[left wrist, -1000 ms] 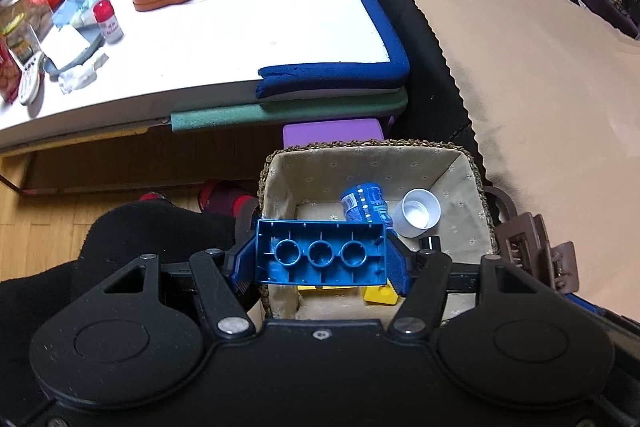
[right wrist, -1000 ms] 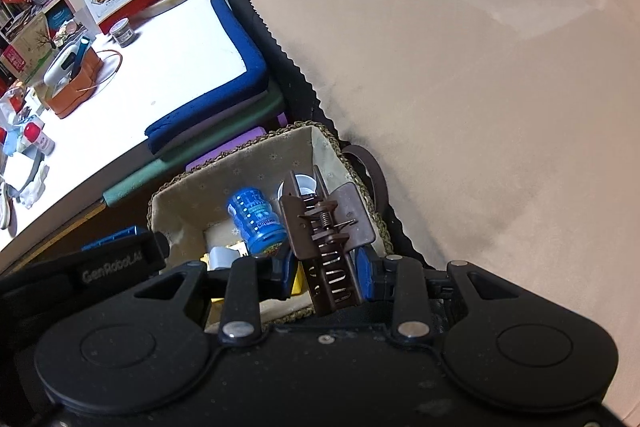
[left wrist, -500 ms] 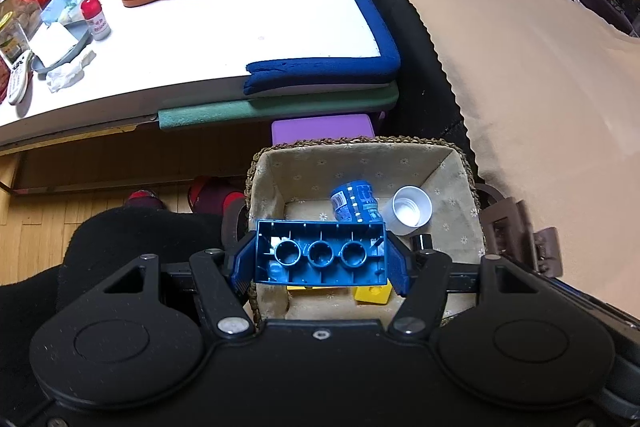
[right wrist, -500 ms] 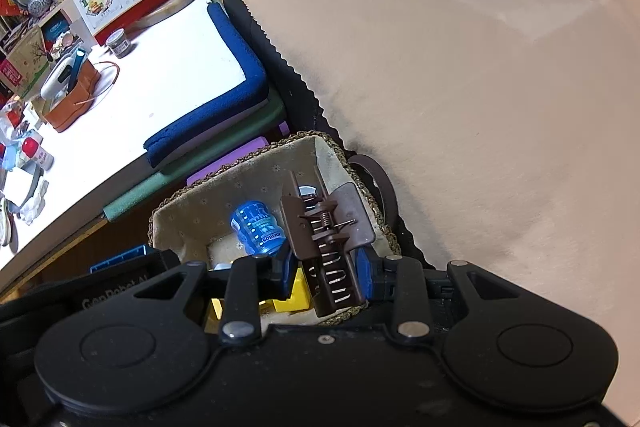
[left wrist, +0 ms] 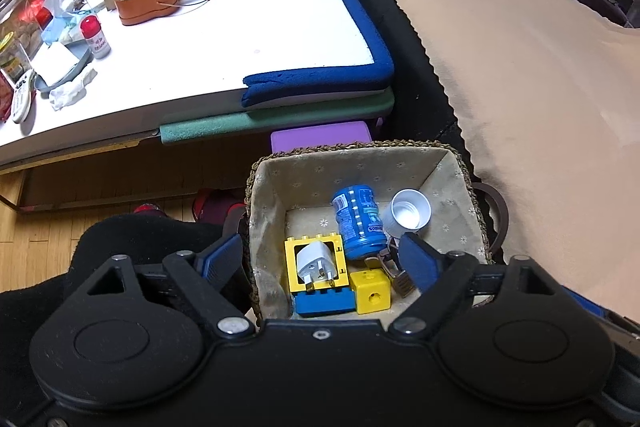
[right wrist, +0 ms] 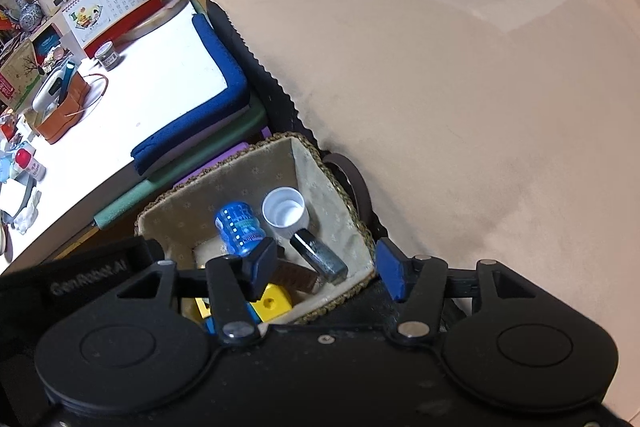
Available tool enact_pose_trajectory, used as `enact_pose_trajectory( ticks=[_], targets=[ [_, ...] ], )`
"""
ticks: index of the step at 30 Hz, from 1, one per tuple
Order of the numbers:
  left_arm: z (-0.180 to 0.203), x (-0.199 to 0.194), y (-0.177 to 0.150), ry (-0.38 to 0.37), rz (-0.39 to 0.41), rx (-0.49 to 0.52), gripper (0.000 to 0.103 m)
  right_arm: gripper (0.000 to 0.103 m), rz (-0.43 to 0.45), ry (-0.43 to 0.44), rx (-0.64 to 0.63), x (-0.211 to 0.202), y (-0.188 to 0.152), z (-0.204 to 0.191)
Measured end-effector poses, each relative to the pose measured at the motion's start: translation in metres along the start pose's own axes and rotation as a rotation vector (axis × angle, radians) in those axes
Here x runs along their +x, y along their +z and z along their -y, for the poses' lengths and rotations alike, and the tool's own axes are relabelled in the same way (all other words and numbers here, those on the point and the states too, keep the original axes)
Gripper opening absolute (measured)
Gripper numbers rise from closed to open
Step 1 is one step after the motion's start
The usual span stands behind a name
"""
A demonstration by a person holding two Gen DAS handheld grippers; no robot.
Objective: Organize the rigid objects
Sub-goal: 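Withdraw both tools upward from the basket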
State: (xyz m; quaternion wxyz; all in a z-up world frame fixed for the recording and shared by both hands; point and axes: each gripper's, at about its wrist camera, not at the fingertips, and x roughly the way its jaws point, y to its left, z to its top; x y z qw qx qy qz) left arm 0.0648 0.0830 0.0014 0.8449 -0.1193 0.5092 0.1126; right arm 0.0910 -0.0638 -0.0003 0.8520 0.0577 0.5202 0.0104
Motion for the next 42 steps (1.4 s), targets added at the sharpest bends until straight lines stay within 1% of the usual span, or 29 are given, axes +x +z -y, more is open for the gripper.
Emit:
enact_pose_trajectory(
  ticks=[3,6,11,12,14,17,19,21,27,29,33,39,42],
  targets=[
    [0.000,-0.004,-0.002,-0.004,0.015,0.007,0.081,0.057,-0.008,-0.002,-0.001,0.000,-0.003,0.002],
    [0.002,-0.006,-0.004,0.008,0.031,0.016,0.082,0.059,-0.010,-0.008,-0.004,0.000,-0.005,0.002],
    [0.003,-0.008,-0.004,0.012,0.038,0.021,0.083,0.065,0.009,-0.014,-0.023,-0.004,-0.007,0.000],
    [0.003,-0.008,-0.004,0.011,0.038,0.019,0.083,0.067,0.013,-0.017,-0.026,-0.004,-0.007,0.000],
    [0.003,-0.008,-0.004,0.007,0.038,0.017,0.088,0.070,0.016,-0.017,-0.025,-0.004,-0.008,0.002],
    [0.002,-0.009,-0.005,0.003,0.047,0.015,0.088,0.071,0.011,-0.017,-0.017,-0.003,-0.009,0.005],
    [0.003,-0.010,-0.005,-0.003,0.052,0.022,0.088,0.075,0.012,-0.018,-0.014,-0.003,-0.010,0.007],
    [0.004,-0.011,-0.006,-0.007,0.057,0.030,0.088,0.076,0.012,-0.022,-0.011,-0.002,-0.010,0.007],
    [0.005,-0.011,-0.007,-0.030,0.044,0.040,0.089,0.079,0.013,-0.035,-0.008,-0.004,-0.013,0.009],
    [0.006,-0.011,-0.007,-0.042,0.041,0.045,0.092,0.080,0.018,-0.044,-0.012,-0.005,-0.014,0.010],
    [0.009,-0.011,-0.008,-0.042,0.036,0.060,0.093,0.081,0.021,-0.055,-0.009,-0.005,-0.015,0.015],
    [0.011,-0.009,-0.013,-0.093,-0.002,0.057,0.093,0.081,0.017,-0.064,0.005,-0.006,-0.018,0.023],
    [0.016,-0.012,-0.018,-0.112,0.000,0.067,0.093,0.081,0.020,-0.067,0.009,-0.008,-0.021,0.027]
  ],
)
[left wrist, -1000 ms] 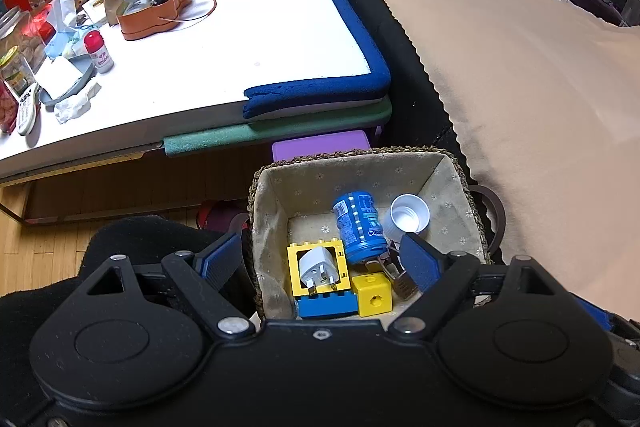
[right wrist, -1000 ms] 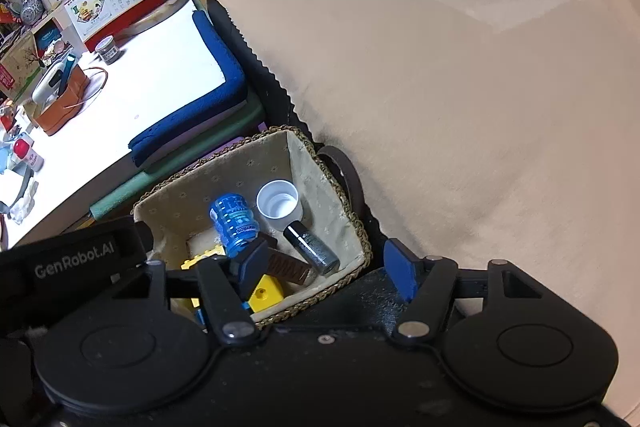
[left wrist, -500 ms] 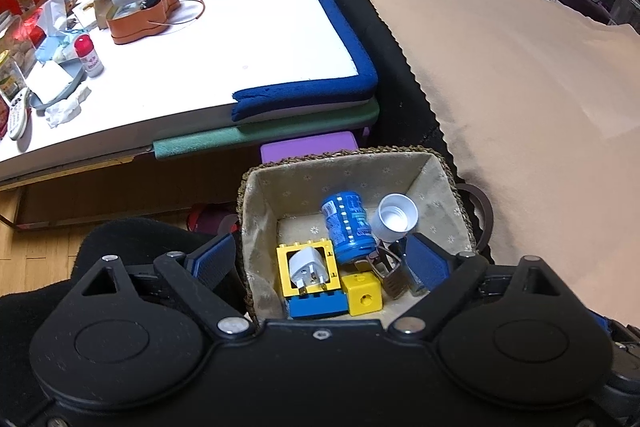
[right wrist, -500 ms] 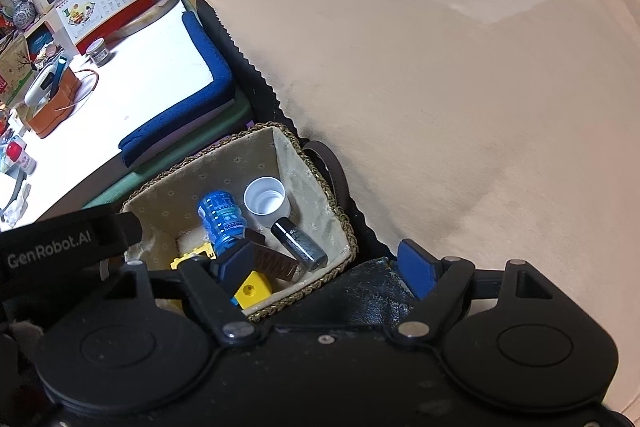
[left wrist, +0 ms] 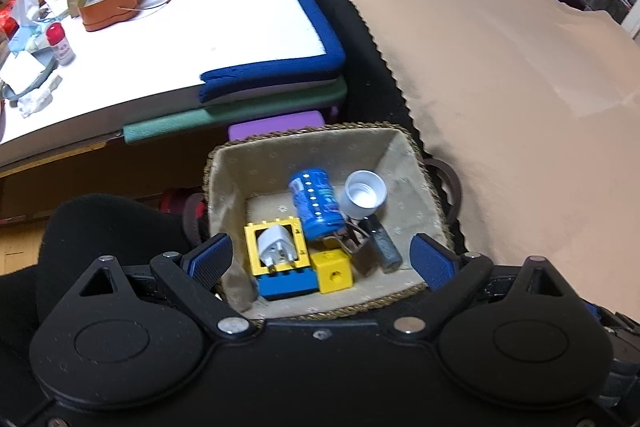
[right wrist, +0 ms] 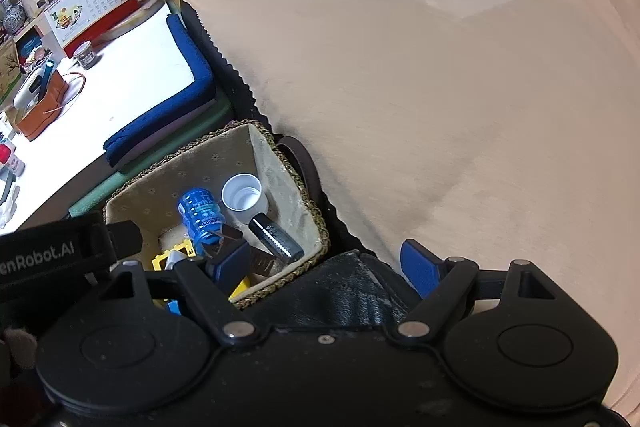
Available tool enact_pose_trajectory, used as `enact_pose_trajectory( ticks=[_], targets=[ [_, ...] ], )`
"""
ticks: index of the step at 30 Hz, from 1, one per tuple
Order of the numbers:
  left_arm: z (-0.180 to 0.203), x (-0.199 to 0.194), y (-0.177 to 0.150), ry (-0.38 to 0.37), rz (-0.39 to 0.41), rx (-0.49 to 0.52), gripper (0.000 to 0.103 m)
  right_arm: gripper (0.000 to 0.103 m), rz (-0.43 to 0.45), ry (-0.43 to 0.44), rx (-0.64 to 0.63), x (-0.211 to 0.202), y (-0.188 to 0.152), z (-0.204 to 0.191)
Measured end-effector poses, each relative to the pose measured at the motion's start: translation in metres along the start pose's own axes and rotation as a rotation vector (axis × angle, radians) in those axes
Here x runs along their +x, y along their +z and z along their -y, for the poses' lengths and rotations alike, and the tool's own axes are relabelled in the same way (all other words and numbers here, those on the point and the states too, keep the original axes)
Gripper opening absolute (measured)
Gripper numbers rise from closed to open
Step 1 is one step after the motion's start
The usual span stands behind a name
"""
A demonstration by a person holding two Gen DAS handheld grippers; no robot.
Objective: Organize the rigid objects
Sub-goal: 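Withdraw both tools upward from the basket, then move both tools over the bed toward the purple charger and blue frame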
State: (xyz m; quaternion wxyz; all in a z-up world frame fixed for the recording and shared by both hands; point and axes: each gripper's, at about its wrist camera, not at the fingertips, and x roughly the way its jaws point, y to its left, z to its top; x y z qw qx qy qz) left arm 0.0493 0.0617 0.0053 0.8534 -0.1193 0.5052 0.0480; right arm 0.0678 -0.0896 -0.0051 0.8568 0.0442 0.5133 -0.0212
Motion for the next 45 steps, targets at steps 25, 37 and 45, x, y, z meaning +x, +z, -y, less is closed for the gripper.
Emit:
enact_pose_trajectory(
  ticks=[25,37,45],
  targets=[
    [0.069,-0.009,-0.049,-0.059,0.059,0.170,0.095,0.084,0.109,-0.128,0.152,-0.051,-0.041,0.126],
    [0.135,-0.016,-0.070,-0.088,0.120,0.365,0.096,0.085,0.196,-0.280,0.357,-0.082,-0.052,0.253],
    [0.204,-0.015,-0.072,-0.137,0.088,0.492,0.096,0.085,0.242,-0.335,0.443,-0.084,-0.034,0.327]
  ],
)
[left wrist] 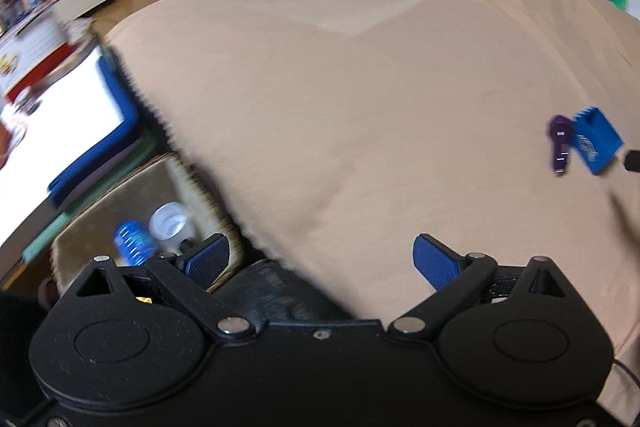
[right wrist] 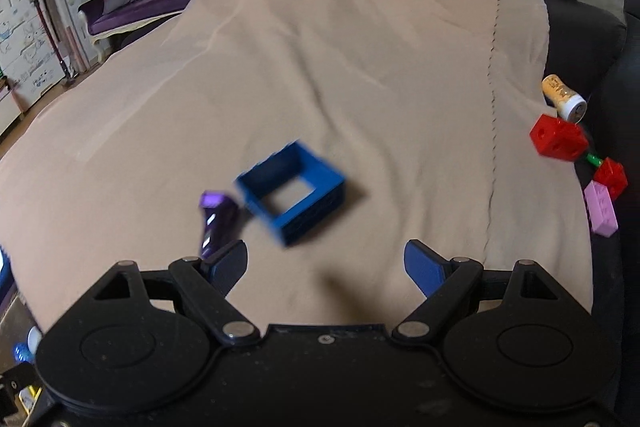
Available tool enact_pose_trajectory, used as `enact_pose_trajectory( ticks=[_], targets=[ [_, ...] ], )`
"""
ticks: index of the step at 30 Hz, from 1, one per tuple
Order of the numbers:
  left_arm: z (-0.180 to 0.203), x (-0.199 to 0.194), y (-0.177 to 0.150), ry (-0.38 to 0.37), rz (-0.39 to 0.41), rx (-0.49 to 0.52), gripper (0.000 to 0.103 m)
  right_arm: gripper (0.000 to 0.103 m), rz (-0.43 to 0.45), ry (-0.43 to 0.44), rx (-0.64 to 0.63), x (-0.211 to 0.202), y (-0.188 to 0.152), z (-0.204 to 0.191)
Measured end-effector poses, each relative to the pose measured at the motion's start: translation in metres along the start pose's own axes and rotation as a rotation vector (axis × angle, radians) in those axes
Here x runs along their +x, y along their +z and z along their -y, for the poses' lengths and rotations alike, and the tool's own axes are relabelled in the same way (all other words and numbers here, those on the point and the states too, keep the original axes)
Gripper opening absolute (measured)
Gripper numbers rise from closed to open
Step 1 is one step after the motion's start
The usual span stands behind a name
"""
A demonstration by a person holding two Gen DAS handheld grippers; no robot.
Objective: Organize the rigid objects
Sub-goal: 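Move both tools over the bed toward the purple charger and blue frame, then grasp the purple car charger with the left gripper while the right gripper grasps the blue Duplo frame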
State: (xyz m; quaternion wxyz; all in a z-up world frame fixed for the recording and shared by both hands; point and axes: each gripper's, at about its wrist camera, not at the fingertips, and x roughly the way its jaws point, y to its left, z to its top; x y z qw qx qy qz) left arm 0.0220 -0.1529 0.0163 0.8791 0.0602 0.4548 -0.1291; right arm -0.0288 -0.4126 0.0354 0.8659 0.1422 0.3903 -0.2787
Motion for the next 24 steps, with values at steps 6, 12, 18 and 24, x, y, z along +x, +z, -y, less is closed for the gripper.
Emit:
enact_pose_trajectory(
  ticks=[6,12,18,24],
  targets=[
    [0.045,0.003,0.020,-0.057,0.006,0.092,0.096,0.089,-0.019,0.053,-0.035,0.020,0.014,0.007],
    [0.076,0.008,0.028,-0.098,0.004,0.172,0.096,0.092,-0.034,0.070,-0.107,0.052,0.025,-0.005],
    [0.099,0.014,0.028,-0.118,0.010,0.236,0.096,0.086,-0.006,0.085,-0.162,0.077,0.033,-0.014],
    [0.120,0.023,0.039,-0.150,0.003,0.235,0.096,0.072,0.005,0.122,-0.074,0.080,0.030,0.006]
  ],
)
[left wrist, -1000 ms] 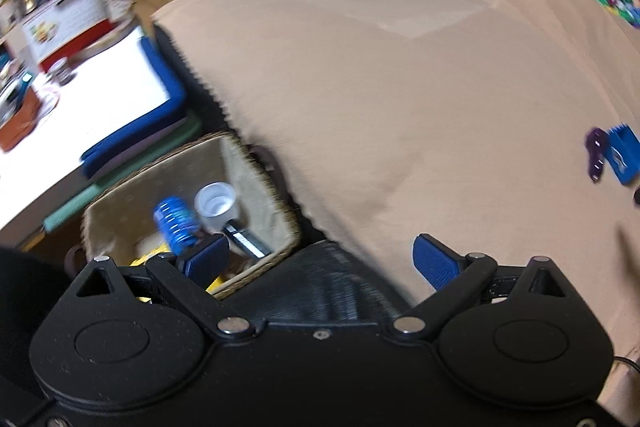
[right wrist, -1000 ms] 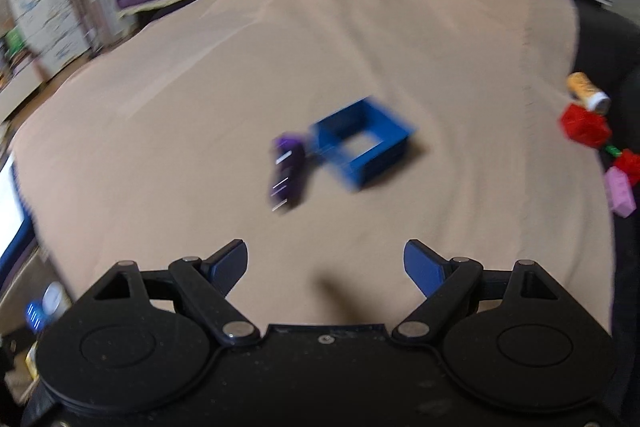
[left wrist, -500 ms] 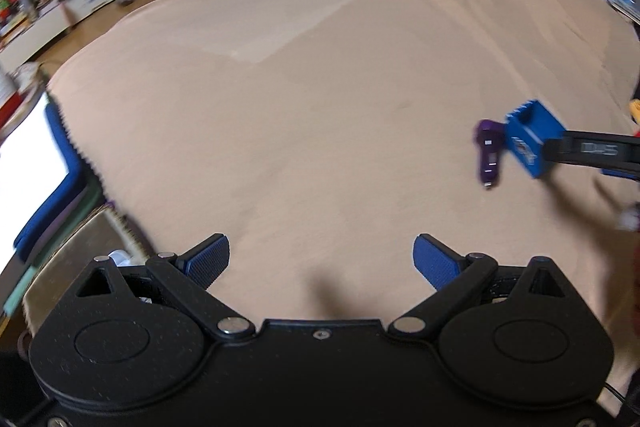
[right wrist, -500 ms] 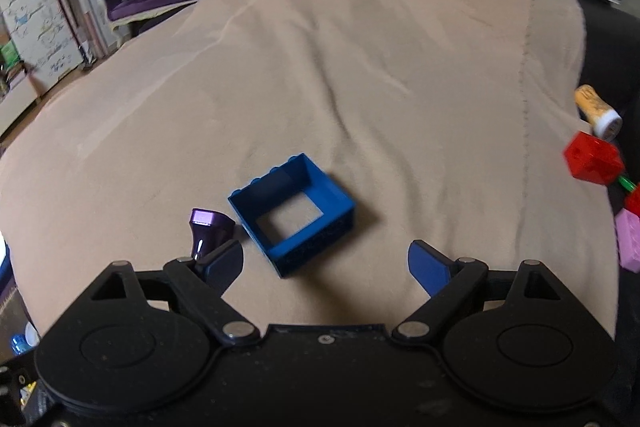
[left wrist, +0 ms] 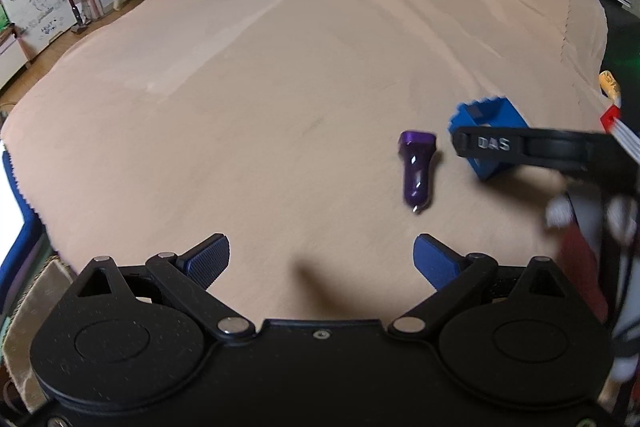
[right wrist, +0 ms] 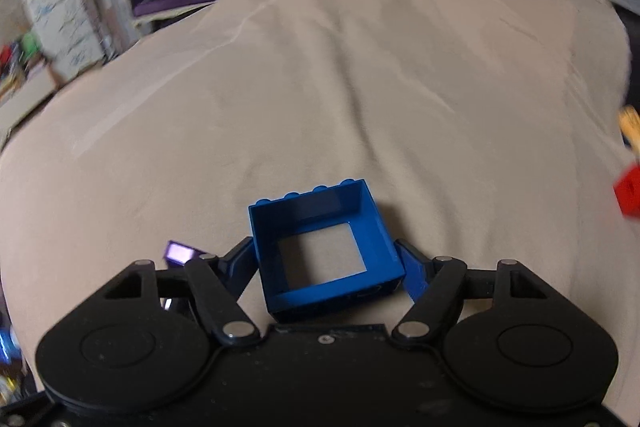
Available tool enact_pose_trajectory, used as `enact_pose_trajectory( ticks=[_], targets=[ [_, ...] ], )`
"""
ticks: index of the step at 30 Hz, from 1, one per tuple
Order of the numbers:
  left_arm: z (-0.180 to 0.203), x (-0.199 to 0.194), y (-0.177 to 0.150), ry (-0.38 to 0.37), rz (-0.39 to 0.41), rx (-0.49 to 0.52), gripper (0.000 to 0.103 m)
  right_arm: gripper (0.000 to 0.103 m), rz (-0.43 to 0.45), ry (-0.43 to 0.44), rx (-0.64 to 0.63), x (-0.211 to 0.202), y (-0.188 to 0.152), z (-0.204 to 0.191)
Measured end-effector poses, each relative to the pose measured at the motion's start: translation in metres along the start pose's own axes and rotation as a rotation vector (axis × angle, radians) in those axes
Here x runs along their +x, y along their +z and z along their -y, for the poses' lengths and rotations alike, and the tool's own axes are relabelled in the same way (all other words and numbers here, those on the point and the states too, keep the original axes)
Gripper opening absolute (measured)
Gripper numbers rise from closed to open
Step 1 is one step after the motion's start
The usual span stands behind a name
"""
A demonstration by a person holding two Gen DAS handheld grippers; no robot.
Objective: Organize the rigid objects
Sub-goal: 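Grasp the purple car charger with the left gripper while the right gripper grasps the blue Duplo frame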
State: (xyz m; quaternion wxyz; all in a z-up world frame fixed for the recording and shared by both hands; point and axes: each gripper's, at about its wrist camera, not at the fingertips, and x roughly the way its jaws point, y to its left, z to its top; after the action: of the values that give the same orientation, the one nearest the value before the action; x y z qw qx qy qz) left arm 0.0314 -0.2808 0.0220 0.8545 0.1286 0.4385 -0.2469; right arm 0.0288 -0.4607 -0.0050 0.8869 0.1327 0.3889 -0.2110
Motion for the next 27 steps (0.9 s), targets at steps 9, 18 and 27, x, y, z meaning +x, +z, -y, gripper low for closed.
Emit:
enact_pose_trajectory(
  ticks=[9,18,27],
  targets=[
    [0.023,0.029,0.034,-0.013,-0.025,-0.009,0.095,0.072,0.005,-0.036,0.127,-0.015,-0.012,0.027],
    [0.039,0.047,0.040,-0.021,-0.051,0.005,0.077,0.072,0.023,-0.018,0.203,-0.017,-0.020,0.049],
    [0.032,0.048,0.037,-0.117,-0.070,-0.022,0.028,0.072,0.021,-0.018,0.229,-0.030,-0.027,0.052]
  ],
)
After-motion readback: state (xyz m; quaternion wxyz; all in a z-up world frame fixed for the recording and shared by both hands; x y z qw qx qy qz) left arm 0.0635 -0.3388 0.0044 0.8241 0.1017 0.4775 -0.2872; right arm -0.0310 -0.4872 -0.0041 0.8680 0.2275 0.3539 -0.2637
